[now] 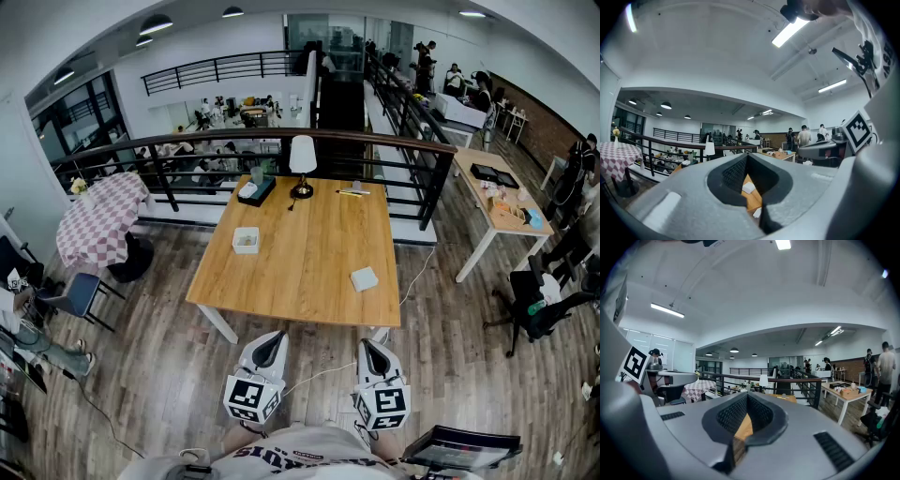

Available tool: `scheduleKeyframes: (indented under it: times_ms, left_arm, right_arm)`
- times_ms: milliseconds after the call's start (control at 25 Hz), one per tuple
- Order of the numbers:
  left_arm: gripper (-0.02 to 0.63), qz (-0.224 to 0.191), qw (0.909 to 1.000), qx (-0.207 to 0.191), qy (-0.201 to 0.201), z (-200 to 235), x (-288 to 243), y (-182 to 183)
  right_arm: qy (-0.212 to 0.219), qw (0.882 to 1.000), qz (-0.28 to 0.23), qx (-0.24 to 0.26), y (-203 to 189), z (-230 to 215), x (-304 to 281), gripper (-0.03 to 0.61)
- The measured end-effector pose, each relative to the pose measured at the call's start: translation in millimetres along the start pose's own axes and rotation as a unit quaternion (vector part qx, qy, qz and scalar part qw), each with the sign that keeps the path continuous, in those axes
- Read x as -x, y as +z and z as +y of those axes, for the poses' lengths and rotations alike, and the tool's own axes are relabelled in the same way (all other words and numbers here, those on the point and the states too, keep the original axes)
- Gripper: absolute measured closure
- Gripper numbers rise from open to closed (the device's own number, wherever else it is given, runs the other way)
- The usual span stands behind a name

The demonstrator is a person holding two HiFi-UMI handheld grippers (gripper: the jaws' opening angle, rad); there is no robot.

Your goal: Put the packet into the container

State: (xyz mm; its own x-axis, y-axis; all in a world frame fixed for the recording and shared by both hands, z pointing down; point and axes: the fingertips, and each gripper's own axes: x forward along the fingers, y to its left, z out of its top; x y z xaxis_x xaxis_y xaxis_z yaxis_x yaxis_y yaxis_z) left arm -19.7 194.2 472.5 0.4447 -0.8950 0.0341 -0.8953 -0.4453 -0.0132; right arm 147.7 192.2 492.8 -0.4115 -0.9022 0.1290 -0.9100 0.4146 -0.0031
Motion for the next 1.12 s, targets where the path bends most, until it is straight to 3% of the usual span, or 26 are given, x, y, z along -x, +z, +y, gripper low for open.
scheduleKeyframes:
  times_ms: [520, 720, 1120]
  left_arm:
    - [0.611, 0.0, 0.9999, 0.014, 0.0, -17.1, 5.9, -8.5]
    - [0.611, 0.002, 0.9999, 0.015, 0.0, -19.9, 4.6, -9.5]
    - [0.611, 0.006, 0.9999, 0.009, 0.013, -32.9, -19.6, -15.1]
  right_arm:
    - [0.002, 1.0, -0.005, -0.003, -4.0, -12.2, 18.7, 0.572]
    - [0.027, 1.0, 0.001, -0.005, -5.5, -12.6, 16.1, 0.572]
    - [0.027, 0.999, -0.019, -0.003, -3.7, -44.1, 4.2, 0.571]
